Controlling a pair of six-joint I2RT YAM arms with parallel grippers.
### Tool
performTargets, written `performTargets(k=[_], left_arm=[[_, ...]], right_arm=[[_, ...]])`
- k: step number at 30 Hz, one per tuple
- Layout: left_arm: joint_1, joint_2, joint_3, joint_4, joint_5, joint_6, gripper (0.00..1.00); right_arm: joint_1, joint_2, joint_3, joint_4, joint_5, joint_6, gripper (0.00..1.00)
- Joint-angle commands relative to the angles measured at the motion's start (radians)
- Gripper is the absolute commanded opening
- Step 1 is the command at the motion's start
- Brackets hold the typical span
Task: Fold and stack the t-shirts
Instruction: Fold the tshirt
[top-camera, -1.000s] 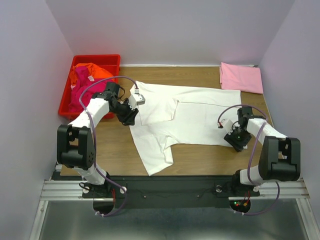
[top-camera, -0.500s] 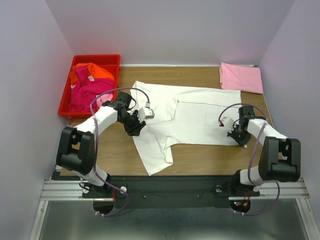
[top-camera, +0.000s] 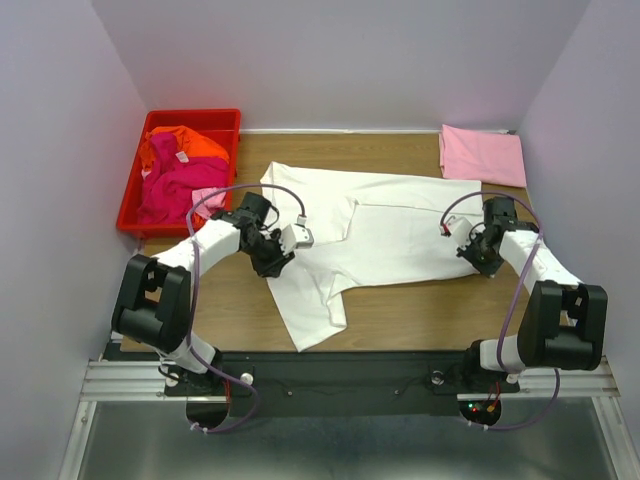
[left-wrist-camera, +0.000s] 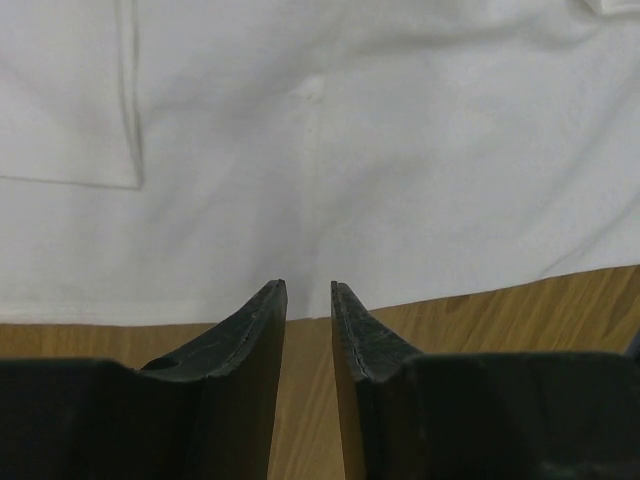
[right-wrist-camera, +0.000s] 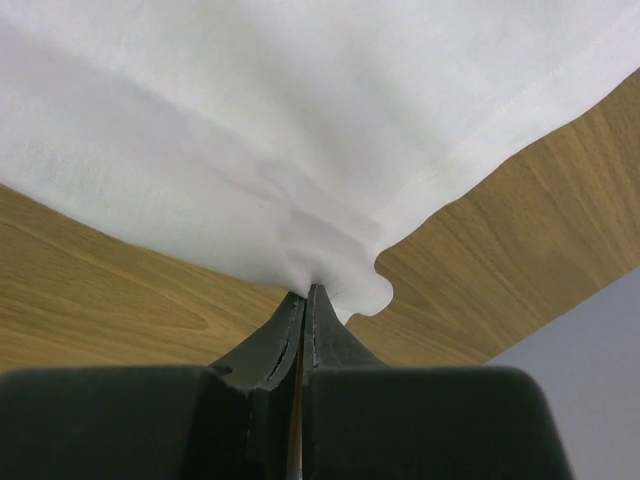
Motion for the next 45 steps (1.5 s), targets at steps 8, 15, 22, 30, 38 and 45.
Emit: performTargets(k=[8, 15, 22, 30, 38, 45], left_arm=[[-0.132, -0.066, -0.118, 0.044, -0.088, 0.006, 0.34], [-0.178, -0.06, -0.168, 0.068, -0.117, 0.0, 0.34], [-0.186, -0.007, -0.191, 0.078, -0.155, 0.003, 0.25], [-0.186, -0.118, -0.158, -0.034, -0.138, 0.003, 0.0], [-0.186, -0.203, -0.179, -0.021, -0.167, -0.063, 0.21], [-0.241, -0.172, -0.162, 0.044, -0.209, -0.113, 0.37]], right_arm=[[-0.008, 0.001, 0.029, -0.029, -0.011, 0.003, 0.01], [-0.006, 0.001, 0.014, -0.029, -0.014, 0.008, 0.01], [-0.006, -0.002, -0.003, -0.029, -0.006, 0.002, 0.01], [-0.006, -0.074, -0.057, -0.033, 0.015, -0.024, 0.01], [-0.006, -0.141, -0.111, -0.036, 0.005, -0.029, 0.01], [-0.008, -0.104, -0.077, -0.036, -0.018, -0.01, 0.01]])
